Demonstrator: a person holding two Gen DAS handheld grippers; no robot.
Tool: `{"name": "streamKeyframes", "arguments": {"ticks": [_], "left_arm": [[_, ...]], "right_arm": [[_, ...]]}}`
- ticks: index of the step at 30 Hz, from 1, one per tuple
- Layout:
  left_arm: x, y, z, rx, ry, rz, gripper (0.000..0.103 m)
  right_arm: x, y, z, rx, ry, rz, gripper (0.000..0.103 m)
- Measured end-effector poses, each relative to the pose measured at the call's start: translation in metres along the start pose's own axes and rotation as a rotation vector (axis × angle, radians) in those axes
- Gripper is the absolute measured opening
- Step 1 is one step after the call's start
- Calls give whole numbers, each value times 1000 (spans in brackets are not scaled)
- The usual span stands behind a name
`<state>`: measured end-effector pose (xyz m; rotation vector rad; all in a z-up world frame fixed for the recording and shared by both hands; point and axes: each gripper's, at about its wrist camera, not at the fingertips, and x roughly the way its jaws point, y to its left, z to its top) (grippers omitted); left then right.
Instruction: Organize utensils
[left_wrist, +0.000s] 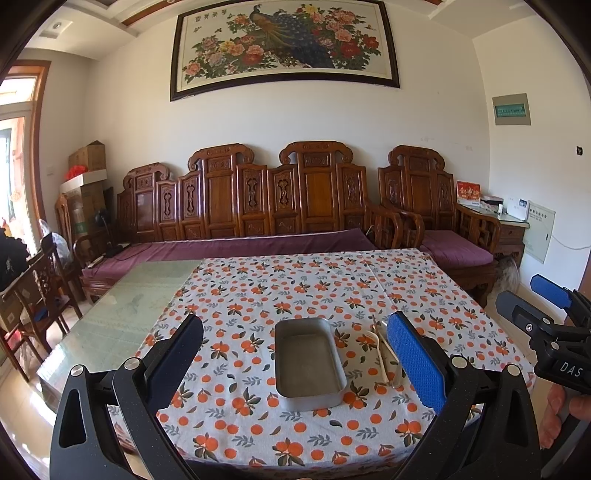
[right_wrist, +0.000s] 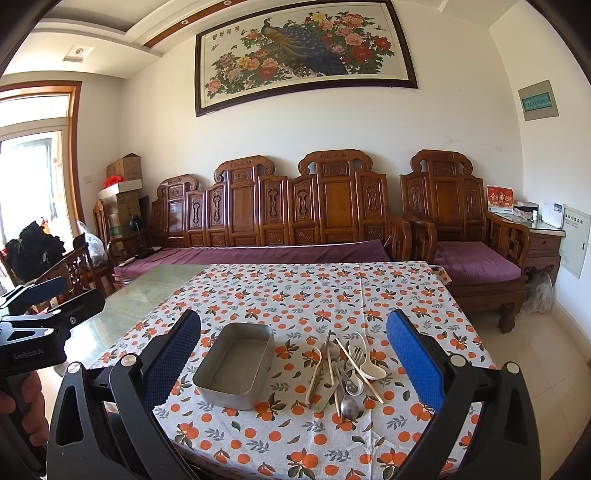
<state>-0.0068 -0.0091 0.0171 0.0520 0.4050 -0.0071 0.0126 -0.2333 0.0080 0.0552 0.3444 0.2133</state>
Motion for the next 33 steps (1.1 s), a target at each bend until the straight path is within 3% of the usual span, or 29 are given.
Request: {"name": "streamKeyframes", "arguments": {"ticks": [10,20,29,33], "left_arm": [[37,5,-20,10,118,-34,97],[95,-6,-45,60,255,-126,97],[156,-26,-65,115,413,-224,97],[180,-37,-74,148,477,-234,97]], "right_arm": [[16,-13,-12,31,19,40,101],[71,-38,-38,24,102,46,101],[130,-70,-59,13,192,20,92],[154,-82,-61,-16,216,47,79]]}}
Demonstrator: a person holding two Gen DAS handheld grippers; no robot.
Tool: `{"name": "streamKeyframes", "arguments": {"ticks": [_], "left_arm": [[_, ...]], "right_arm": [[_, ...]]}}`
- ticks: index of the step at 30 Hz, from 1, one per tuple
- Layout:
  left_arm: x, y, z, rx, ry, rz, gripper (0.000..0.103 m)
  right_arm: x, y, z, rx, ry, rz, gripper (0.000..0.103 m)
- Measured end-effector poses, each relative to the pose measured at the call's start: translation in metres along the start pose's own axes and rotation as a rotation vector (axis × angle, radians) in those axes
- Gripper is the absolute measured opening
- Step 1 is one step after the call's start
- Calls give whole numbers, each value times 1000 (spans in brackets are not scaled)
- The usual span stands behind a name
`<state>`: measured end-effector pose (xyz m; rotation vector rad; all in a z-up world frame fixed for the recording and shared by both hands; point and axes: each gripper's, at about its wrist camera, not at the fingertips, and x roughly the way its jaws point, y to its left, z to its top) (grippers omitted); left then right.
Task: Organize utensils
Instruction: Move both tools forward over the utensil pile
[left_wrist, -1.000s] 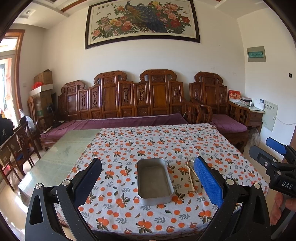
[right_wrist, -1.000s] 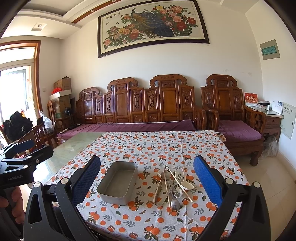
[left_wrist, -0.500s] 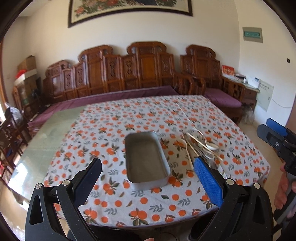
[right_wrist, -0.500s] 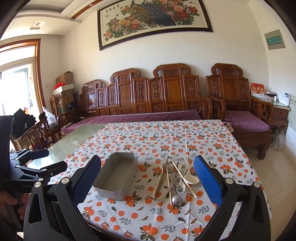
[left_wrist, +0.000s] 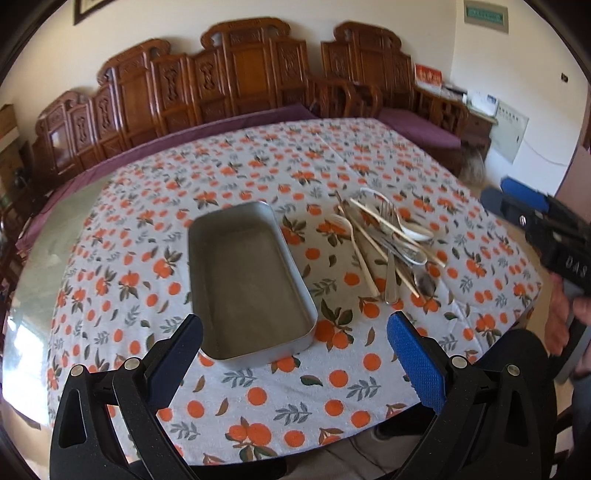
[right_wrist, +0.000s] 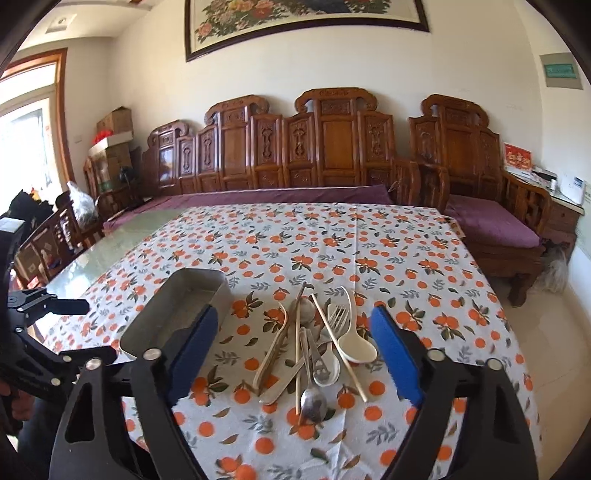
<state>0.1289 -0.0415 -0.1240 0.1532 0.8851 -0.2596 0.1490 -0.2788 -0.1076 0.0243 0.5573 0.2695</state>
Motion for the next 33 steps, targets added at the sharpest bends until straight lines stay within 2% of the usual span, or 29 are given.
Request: {"name": "streamKeyframes", "arguments": {"ticks": [3,7,13,15,21,23,24,27,29,33], "left_arm": [[14,-3,5,18,18,-3,97],[30,-7,16,21,37,-49,97],[61,-22,33,30,61,-109,97],[73,-29,38,29,73,-123,91],[110,-48,51,39,122,-156,70],[123,-53,55,30,142,-168,59],[132,-55,57,26,149,-170,57],[153,-60,62,23,167,-149,50],[166,-61,64,11,195,-142,37],[187,-60,66,-21,227,-130,28]], "right_arm": [[19,-9,1,-37,36,8,67],[46,-20,-7,-81,115,-6,55],[67,-43,-26,-42,183,2,49],[73,-49,-33,-22,201,8,48],[87,-54,-46,-6,252,27,46],[89,-54,-49,0,260,29,46],[90,-54,-49,0,263,29,46],[93,-55,-53,3,275,30,46],[93,-56,-54,15,281,39,46],[92,-58,-54,27,281,46,47]]}}
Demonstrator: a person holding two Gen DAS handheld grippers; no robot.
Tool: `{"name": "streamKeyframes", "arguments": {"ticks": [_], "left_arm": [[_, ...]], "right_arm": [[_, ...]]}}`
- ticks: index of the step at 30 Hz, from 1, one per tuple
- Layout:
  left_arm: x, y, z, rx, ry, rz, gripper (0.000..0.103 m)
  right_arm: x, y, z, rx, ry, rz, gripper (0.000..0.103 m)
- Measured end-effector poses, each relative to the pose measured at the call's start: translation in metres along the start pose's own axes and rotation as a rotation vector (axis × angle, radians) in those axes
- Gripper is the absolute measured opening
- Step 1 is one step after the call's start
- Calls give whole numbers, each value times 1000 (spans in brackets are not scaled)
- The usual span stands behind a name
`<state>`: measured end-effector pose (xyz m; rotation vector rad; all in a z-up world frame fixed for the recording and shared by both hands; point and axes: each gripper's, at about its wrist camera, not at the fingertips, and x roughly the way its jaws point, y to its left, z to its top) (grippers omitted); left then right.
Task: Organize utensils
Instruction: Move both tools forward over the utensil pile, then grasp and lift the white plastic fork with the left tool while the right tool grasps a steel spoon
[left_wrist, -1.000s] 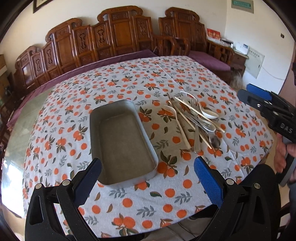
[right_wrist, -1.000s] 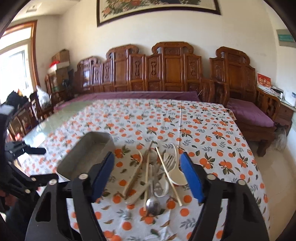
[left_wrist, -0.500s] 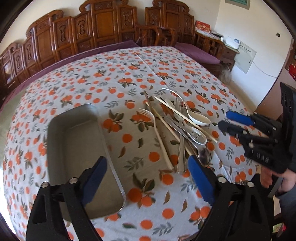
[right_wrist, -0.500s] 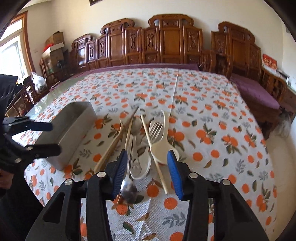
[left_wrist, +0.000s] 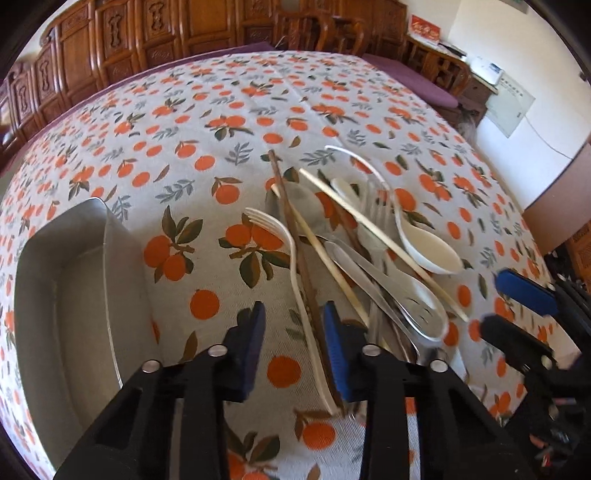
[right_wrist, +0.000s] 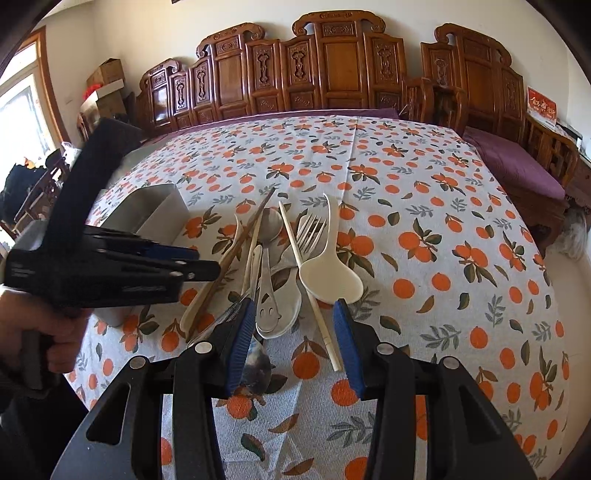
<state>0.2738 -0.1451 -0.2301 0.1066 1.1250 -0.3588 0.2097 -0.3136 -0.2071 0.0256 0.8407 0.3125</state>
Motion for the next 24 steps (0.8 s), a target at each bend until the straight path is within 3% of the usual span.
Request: {"name": "streamKeyframes", "arguments": {"ticks": [3,5,8,16,24], "left_arm": [[9,1,5,-11,15,-2,25],[14,3,6,-25,30,6,13],[14,10,6,-59,30,-10,8],[6,19,0,-85,23,-34,7],[-25,16,-14,-53,-50,-48,6]], "right_arm": [[-1,-2,2,5,-2,3,47],[-1,-2,2,3,-3,2,47],[-2,-3,3,5,-5,0,47],[-5,5,5,-17,-14,2,47],[-3,6,3,-28,-6,4,47]]}}
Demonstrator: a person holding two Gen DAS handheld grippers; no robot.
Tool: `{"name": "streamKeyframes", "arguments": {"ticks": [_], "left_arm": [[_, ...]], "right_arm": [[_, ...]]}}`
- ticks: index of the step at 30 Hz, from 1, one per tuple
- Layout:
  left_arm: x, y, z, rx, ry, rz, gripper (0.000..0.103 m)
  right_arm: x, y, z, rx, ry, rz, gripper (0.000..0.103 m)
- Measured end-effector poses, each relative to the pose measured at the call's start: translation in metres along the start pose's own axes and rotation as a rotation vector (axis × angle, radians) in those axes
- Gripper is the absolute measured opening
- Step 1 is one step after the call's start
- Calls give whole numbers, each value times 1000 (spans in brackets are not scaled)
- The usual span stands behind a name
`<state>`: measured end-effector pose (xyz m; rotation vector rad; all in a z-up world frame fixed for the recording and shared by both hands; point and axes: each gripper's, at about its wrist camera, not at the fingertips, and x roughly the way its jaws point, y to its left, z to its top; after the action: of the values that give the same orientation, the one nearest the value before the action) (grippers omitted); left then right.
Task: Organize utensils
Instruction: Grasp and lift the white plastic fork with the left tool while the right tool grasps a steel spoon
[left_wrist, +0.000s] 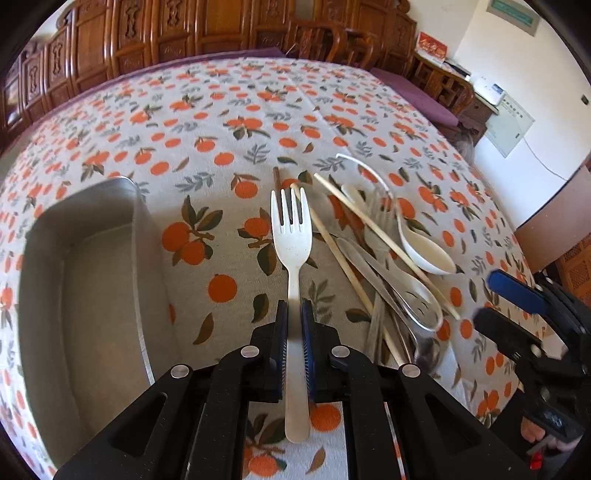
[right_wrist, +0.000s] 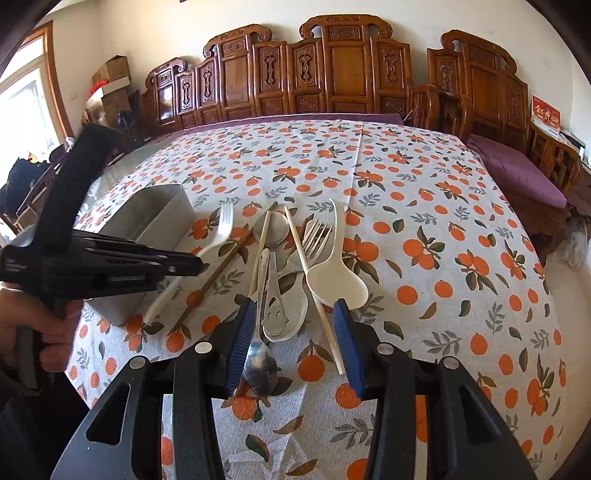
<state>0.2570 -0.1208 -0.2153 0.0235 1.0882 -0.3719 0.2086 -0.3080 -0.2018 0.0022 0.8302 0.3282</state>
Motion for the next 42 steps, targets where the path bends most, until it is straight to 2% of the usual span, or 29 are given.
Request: {"name": "streamKeyframes", "arguments": {"ticks": [2,9,14,18,27,30,32,38,40,42], "left_arm": [[-8,2,-4,-1,-11,-12,6],[-35,9,-17,17,-59,-34,6],[-49,12,-24,37,-99,-46,6],[-57,16,-29,36,-127,-66,6],[-73,19,-30,42,-171,-115,6],[-77,22,-31,42,-185,-112,6],[-78,25,-31,35,-189,-115,6],[-83,28,-30,31,-201,-127,6],[-84,29,-31,34,-202,-127,7],[-85,30,-32,38,-204,-125,6]], "right_arm": [[1,2,-1,2,4,11,46],[21,24,-4,-24,44,48,27],[35,37,0,-25,58,49,27],[44,37,1,-30,104,17,24],[46,38,5,-19,168,37,22],[52,42,7,-40,209,-2,21],[59,41,5,-55,241,-58,21],[69,38,7,-44,255,-59,20],[72,38,10,-42,267,-62,6],[72,37,11,-41,278,-59,4]]}}
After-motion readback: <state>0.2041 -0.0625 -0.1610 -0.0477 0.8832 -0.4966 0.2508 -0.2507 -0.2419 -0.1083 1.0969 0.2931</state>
